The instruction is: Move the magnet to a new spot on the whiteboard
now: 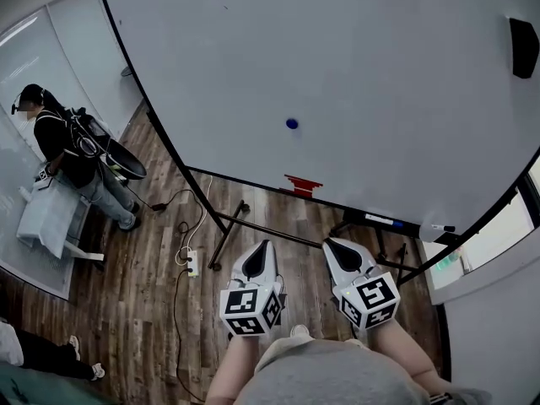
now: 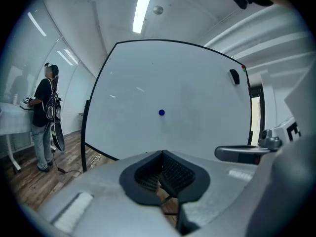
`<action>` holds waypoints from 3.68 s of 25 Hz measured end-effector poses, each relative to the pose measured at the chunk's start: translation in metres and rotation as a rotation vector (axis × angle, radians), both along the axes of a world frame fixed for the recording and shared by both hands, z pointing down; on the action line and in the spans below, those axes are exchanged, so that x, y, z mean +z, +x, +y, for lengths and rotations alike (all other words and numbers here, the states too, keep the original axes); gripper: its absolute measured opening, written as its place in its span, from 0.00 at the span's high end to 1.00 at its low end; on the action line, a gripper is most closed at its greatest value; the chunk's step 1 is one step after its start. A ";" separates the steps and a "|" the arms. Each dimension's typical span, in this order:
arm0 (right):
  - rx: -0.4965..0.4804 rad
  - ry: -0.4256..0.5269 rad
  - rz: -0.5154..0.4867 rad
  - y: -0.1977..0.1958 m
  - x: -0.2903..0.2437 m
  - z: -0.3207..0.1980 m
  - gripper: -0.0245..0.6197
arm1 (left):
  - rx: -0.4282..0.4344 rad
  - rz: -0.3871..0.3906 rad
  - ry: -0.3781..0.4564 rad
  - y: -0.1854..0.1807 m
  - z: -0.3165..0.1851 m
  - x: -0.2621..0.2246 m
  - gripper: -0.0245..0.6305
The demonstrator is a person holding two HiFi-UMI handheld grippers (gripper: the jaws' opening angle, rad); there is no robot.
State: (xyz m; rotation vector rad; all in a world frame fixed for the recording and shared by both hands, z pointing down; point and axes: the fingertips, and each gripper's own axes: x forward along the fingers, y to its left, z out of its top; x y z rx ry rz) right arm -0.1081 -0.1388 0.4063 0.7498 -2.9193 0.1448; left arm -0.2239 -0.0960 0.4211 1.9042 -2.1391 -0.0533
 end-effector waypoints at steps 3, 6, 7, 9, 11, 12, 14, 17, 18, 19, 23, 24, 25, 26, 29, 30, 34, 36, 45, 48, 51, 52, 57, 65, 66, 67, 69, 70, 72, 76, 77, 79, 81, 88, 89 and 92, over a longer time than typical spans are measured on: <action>0.018 -0.005 0.005 -0.011 0.004 -0.013 0.96 | 0.031 -0.018 0.000 -0.010 -0.022 -0.005 0.96; 0.031 -0.005 0.011 -0.023 0.008 -0.025 0.96 | 0.048 -0.020 0.001 -0.022 -0.045 -0.009 0.96; 0.037 -0.006 0.013 -0.026 0.009 -0.028 0.96 | 0.056 -0.022 0.003 -0.026 -0.054 -0.011 0.96; 0.055 -0.008 0.016 -0.029 0.011 -0.037 0.96 | 0.078 -0.032 0.011 -0.029 -0.072 -0.017 0.96; 0.074 -0.009 0.017 -0.029 0.012 -0.043 0.96 | 0.105 -0.046 0.029 -0.030 -0.090 -0.026 0.96; 0.083 -0.011 0.018 -0.029 0.012 -0.046 0.96 | 0.119 -0.053 0.039 -0.030 -0.098 -0.031 0.96; 0.102 -0.018 0.021 -0.027 0.015 -0.049 0.96 | 0.142 -0.068 0.054 -0.030 -0.114 -0.040 0.96; 0.122 -0.027 0.040 -0.022 0.021 -0.053 0.96 | 0.164 -0.092 0.070 -0.029 -0.137 -0.050 0.95; 0.127 -0.030 0.044 -0.020 0.022 -0.055 0.96 | 0.169 -0.099 0.076 -0.028 -0.145 -0.054 0.94; 0.132 -0.032 0.045 -0.018 0.023 -0.058 0.96 | 0.174 -0.103 0.081 -0.028 -0.152 -0.057 0.94; 0.140 -0.039 0.051 -0.011 0.027 -0.072 0.96 | 0.187 -0.108 0.094 -0.028 -0.178 -0.067 0.88; 0.139 -0.039 0.053 -0.011 0.028 -0.077 0.96 | 0.187 -0.113 0.096 -0.028 -0.184 -0.070 0.87; 0.137 -0.038 0.053 -0.010 0.028 -0.082 0.96 | 0.186 -0.121 0.097 -0.029 -0.190 -0.072 0.85; 0.134 -0.037 0.052 -0.010 0.027 -0.086 0.96 | 0.184 -0.129 0.098 -0.029 -0.196 -0.075 0.83; 0.124 -0.028 0.045 -0.011 0.022 -0.101 0.96 | 0.171 -0.141 0.100 -0.032 -0.211 -0.081 0.80; 0.120 -0.025 0.043 -0.012 0.020 -0.105 0.96 | 0.165 -0.144 0.100 -0.033 -0.216 -0.082 0.80; 0.102 -0.025 0.038 -0.018 0.020 -0.121 0.96 | 0.148 -0.159 0.099 -0.041 -0.234 -0.085 0.79; 0.092 -0.029 0.040 -0.020 0.022 -0.127 0.96 | 0.146 -0.161 0.098 -0.043 -0.243 -0.087 0.78; 0.069 -0.038 0.038 -0.030 0.030 -0.143 0.96 | 0.137 -0.182 0.104 -0.047 -0.267 -0.090 0.74; 0.071 -0.042 0.039 -0.029 0.033 -0.145 0.96 | 0.131 -0.184 0.101 -0.047 -0.269 -0.091 0.74; 0.076 -0.051 0.039 -0.027 0.036 -0.147 0.96 | 0.121 -0.183 0.106 -0.046 -0.270 -0.091 0.74; 0.077 -0.054 0.040 -0.026 0.037 -0.147 0.96 | 0.118 -0.182 0.107 -0.046 -0.270 -0.090 0.74; 0.086 -0.058 0.035 -0.020 0.038 -0.147 0.96 | 0.121 -0.179 0.114 -0.047 -0.269 -0.090 0.74; 0.118 -0.067 0.034 -0.008 0.036 -0.144 0.96 | 0.121 -0.163 0.107 -0.049 -0.269 -0.092 0.76; 0.123 -0.068 0.035 -0.006 0.037 -0.142 0.96 | 0.122 -0.161 0.108 -0.049 -0.269 -0.091 0.76; 0.128 -0.068 0.036 -0.004 0.038 -0.141 0.96 | 0.127 -0.156 0.110 -0.049 -0.268 -0.091 0.76; 0.139 -0.069 0.037 0.000 0.038 -0.139 0.96 | 0.137 -0.147 0.117 -0.046 -0.266 -0.092 0.76; 0.144 -0.070 0.038 0.002 0.038 -0.138 0.96 | 0.141 -0.147 0.120 -0.045 -0.264 -0.093 0.76; 0.152 -0.070 0.038 0.005 0.038 -0.136 0.96 | 0.145 -0.150 0.122 -0.042 -0.260 -0.094 0.76; 0.155 -0.066 0.038 0.006 0.036 -0.130 0.96 | 0.154 -0.142 0.117 -0.037 -0.246 -0.091 0.76; 0.154 -0.065 0.038 0.005 0.035 -0.128 0.96 | 0.155 -0.142 0.115 -0.036 -0.243 -0.090 0.76; 0.151 -0.061 0.037 0.004 0.034 -0.124 0.96 | 0.158 -0.140 0.112 -0.035 -0.236 -0.088 0.76; 0.151 -0.058 0.037 0.003 0.034 -0.119 0.96 | 0.161 -0.137 0.110 -0.034 -0.228 -0.087 0.76; 0.157 -0.052 0.031 0.006 0.031 -0.098 0.96 | 0.168 -0.121 0.107 -0.026 -0.196 -0.083 0.76; 0.157 -0.050 0.031 0.007 0.030 -0.095 0.96 | 0.169 -0.119 0.109 -0.025 -0.191 -0.083 0.76; 0.155 -0.046 0.029 0.009 0.029 -0.082 0.96 | 0.172 -0.114 0.117 -0.019 -0.174 -0.084 0.76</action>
